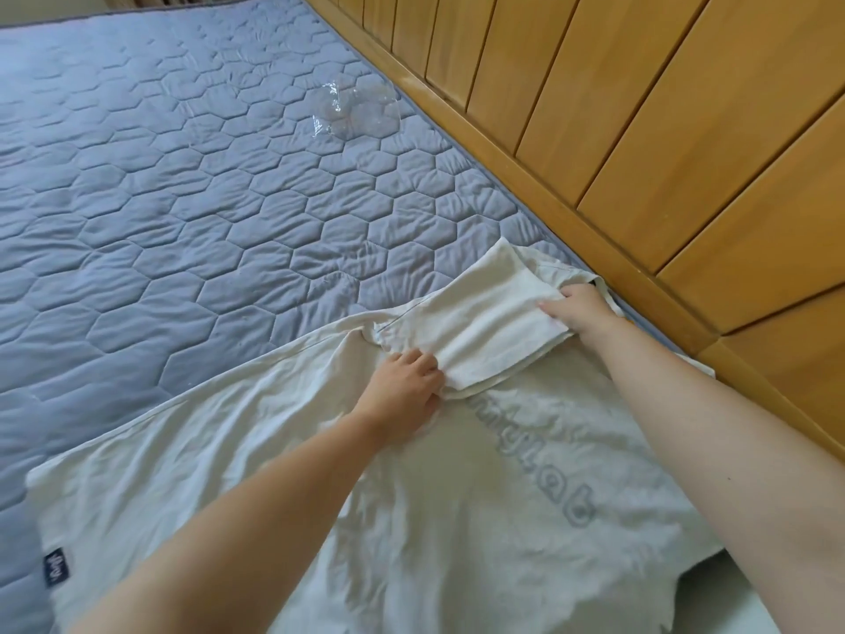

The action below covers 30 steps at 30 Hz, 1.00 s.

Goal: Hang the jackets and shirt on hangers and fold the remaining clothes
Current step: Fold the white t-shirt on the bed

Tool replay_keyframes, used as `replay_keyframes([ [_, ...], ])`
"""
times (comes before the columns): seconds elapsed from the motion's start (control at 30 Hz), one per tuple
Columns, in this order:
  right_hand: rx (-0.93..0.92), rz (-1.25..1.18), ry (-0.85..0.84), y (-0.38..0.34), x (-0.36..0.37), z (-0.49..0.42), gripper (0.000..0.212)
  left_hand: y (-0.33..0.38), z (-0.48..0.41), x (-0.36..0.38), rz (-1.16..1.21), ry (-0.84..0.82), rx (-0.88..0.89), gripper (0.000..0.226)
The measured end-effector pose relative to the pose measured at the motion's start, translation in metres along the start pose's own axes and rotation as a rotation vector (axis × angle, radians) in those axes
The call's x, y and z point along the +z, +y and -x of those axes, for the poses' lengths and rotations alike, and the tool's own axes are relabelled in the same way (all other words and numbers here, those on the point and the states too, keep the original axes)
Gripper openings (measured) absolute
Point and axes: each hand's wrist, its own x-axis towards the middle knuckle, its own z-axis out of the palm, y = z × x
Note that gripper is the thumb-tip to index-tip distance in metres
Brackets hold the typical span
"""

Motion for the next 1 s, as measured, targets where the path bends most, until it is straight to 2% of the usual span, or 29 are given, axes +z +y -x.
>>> replay_keyframes([
  [0.07,0.066,0.166,0.064,0.008,0.0,0.004,0.015,0.007,-0.005,-0.003,0.082,-0.012,0.04,0.027],
  [0.13,0.061,0.602,0.128,0.009,0.005,0.017,0.013,0.01,0.004,-0.01,0.12,-0.094,0.111,0.031],
  [0.2,-0.111,0.901,0.24,0.007,0.017,0.028,0.035,0.004,0.015,-0.019,0.115,-0.126,0.123,0.033],
  [0.23,-0.26,0.931,0.285,0.005,0.028,0.033,0.042,-0.004,0.022,-0.023,0.088,-0.093,0.066,0.033],
  [0.3,-0.535,0.845,0.289,-0.01,0.058,0.047,0.047,-0.025,0.038,-0.034,0.034,0.033,-0.188,0.034],
  [0.37,-0.692,0.736,0.193,-0.028,0.093,0.058,0.045,-0.048,0.053,-0.045,0.025,0.117,-0.534,0.031],
  [0.43,-0.776,0.708,0.063,-0.044,0.125,0.065,0.036,-0.067,0.064,-0.054,0.031,0.08,-0.808,0.025],
  [0.5,-0.824,0.74,-0.001,-0.054,0.147,0.068,0.029,-0.077,0.07,-0.062,0.035,0.023,-0.947,0.024],
  [0.63,-0.848,0.829,0.006,-0.068,0.163,0.064,0.028,-0.083,0.075,-0.072,-0.055,-0.17,-0.911,0.021],
  [0.8,-0.837,0.989,-0.001,-0.085,0.167,0.06,0.026,-0.096,0.083,-0.078,-0.26,-0.297,-0.878,0.016],
  [1.0,-0.849,1.1,-0.062,-0.094,0.161,0.055,0.024,-0.106,0.082,-0.079,-0.226,-0.334,-0.842,0.018],
])
